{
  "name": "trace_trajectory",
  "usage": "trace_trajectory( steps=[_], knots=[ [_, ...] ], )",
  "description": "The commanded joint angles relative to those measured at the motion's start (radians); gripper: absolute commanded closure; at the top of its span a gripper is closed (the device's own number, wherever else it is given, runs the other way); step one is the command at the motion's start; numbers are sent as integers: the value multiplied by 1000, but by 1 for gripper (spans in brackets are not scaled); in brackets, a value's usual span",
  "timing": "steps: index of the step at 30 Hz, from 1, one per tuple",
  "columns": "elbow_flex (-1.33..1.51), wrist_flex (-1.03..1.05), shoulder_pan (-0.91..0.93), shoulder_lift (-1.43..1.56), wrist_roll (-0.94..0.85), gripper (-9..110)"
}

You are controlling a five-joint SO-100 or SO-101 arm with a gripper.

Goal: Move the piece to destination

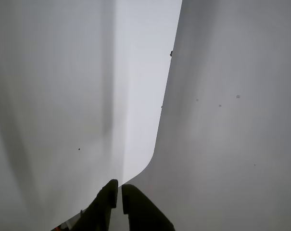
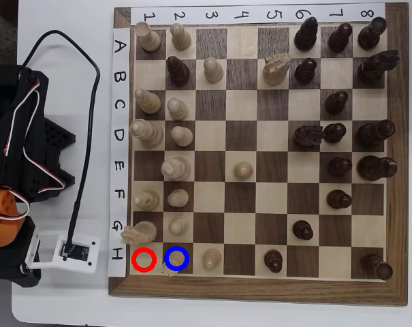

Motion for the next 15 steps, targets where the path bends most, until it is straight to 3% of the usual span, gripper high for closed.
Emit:
trace_trajectory(
  steps=[1,9,15],
  knots=[
    [40,2,5,63,9,101],
    [40,2,9,63,15,95],
    [40,0,11,63,17,99]
  ],
)
